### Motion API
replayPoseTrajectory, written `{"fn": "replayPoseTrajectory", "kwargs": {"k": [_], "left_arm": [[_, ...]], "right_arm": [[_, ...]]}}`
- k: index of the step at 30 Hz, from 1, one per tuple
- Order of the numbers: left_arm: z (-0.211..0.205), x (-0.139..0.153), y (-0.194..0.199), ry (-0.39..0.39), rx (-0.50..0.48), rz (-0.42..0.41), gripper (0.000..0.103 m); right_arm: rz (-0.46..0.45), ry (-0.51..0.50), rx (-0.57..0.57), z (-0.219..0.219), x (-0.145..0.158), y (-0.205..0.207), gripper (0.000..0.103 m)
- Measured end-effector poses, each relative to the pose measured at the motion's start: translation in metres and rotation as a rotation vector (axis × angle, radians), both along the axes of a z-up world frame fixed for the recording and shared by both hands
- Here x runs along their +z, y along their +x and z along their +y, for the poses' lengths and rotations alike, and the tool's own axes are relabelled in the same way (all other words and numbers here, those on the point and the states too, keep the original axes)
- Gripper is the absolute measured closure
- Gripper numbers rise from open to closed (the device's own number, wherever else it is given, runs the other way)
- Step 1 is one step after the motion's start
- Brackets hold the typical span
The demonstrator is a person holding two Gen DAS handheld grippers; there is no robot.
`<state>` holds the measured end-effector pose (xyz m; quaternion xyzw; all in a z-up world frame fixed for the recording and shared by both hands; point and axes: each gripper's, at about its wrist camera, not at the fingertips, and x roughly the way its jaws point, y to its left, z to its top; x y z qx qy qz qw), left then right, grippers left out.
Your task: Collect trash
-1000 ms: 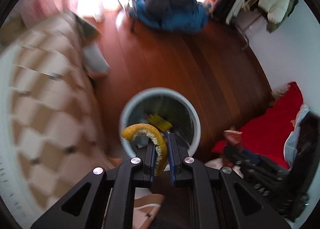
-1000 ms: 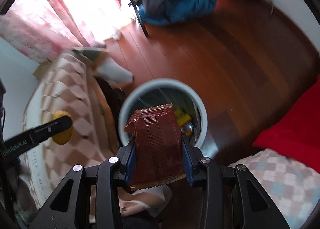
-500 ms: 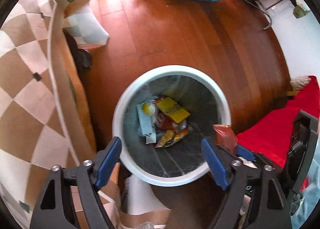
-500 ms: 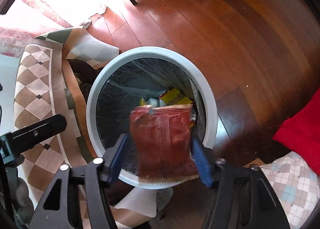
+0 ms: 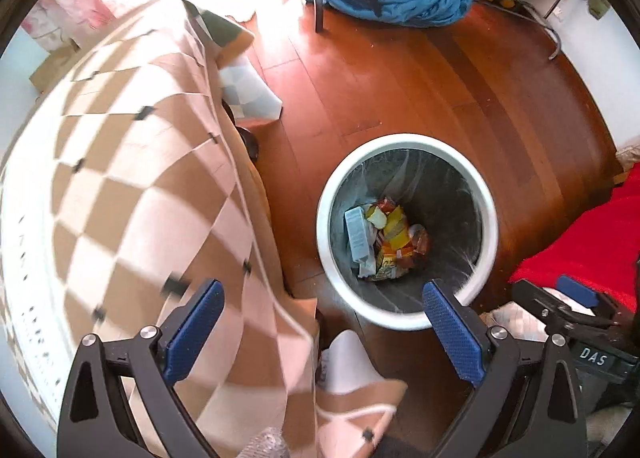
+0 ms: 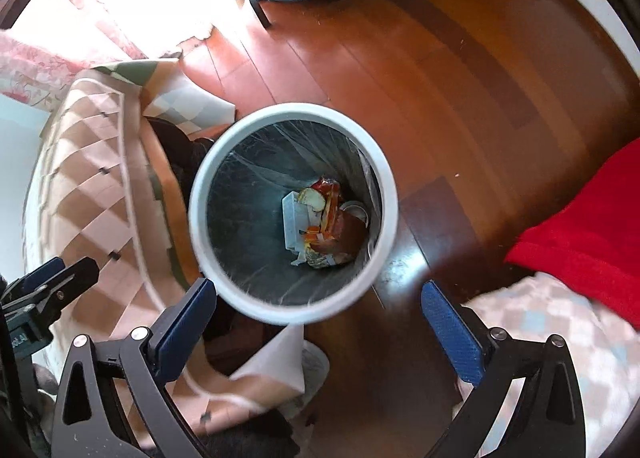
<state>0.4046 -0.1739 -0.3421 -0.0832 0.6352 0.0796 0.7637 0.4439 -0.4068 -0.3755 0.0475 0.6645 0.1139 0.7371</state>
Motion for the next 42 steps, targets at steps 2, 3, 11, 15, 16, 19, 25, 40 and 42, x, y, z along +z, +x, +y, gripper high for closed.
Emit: {"fn": "replayPoseTrajectory", "kwargs": {"k": [2, 3, 11, 15, 16, 19, 25, 40, 42], "left_arm": [[-0.004, 0.018, -0.011, -0.001, -0.005, -0.019, 0.002], [-0.006, 0.029, -0.018, 0.002, -0.005, -0.032, 0.001], [-0.015, 0.109, -0.063, -0.025, -0.031, -0.146, 0.001], [-0.015, 0.145, -0.087, -0.051, -0.042, -0.196, 0.002], [-0.014, 0.154, -0.093, -0.059, -0.044, -0.205, 0.001], [-0.012, 0.181, -0.113, -0.090, -0.056, -0.233, 0.001], [-0.006, 0.224, -0.142, -0.141, -0.070, -0.281, 0.001], [0.000, 0.285, -0.187, -0.178, -0.123, -0.366, 0.001], [0.000, 0.289, -0.192, -0.178, -0.132, -0.370, 0.001]], "right_arm": [[-0.022, 0.006, 0.003, -0.003, 0.021, -0.011, 0.000], [-0.038, 0.006, 0.005, -0.004, 0.038, -0.019, 0.000], [-0.137, 0.038, -0.003, -0.012, 0.136, -0.066, 0.000], [-0.177, 0.074, 0.014, -0.011, 0.187, -0.095, 0.000], [-0.187, 0.080, 0.018, -0.011, 0.197, -0.100, 0.000], [-0.219, 0.105, 0.040, -0.010, 0.233, -0.119, 0.000], [-0.247, 0.167, 0.079, -0.005, 0.285, -0.151, 0.000], [-0.263, 0.242, 0.141, -0.001, 0.342, -0.195, 0.000], [-0.260, 0.249, 0.145, -0.001, 0.345, -0.198, 0.000]]}}
